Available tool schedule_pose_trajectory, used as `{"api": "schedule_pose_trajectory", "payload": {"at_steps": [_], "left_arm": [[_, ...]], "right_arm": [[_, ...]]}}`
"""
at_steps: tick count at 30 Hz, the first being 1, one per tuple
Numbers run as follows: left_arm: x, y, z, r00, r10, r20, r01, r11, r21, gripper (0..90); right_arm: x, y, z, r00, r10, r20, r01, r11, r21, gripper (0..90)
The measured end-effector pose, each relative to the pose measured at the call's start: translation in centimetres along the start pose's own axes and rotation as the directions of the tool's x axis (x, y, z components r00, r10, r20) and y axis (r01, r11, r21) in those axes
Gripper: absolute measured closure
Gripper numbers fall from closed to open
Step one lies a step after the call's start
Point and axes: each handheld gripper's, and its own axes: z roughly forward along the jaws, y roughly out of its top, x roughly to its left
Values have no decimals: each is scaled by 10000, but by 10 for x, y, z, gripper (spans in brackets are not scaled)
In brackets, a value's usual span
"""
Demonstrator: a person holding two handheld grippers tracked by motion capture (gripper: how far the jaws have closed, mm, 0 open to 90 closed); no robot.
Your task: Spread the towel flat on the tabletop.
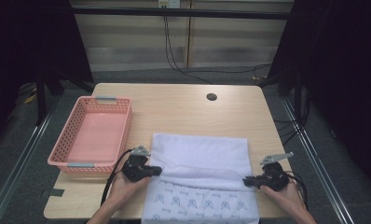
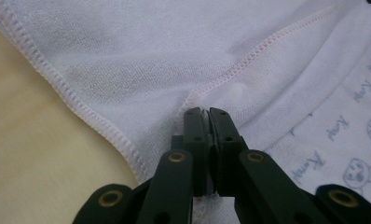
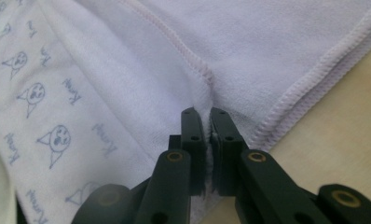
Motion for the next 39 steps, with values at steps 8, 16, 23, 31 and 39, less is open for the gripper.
{"api": "schedule_pose_trajectory", "payload": {"at_steps": [8, 16, 23, 31, 39], "left_arm": [[23, 31, 19, 9979, 25, -643, -33, 9999, -124, 867], [53, 60, 35, 9921, -161, -1247, 138, 9997, -195, 867], [76, 75, 42, 9862, -477, -1582, 416, 9983, -417, 866], [94, 87, 47, 9789, -947, -1812, 858, 9947, -565, 864], [76, 98, 15, 9899, -815, -1157, 610, 9834, -1706, 864]], "right_arm": [[-33, 27, 10, 9986, 166, 495, -149, 9993, -333, 861], [-65, 62, 26, 9946, 421, 948, -363, 9974, -623, 860], [-90, 85, 41, 9937, 686, 888, -585, 9920, -1120, 860], [-105, 111, 56, 9825, 1007, 1567, -761, 9848, -1560, 861], [-106, 117, 30, 9907, 949, 977, -692, 9686, -2386, 861]]}}
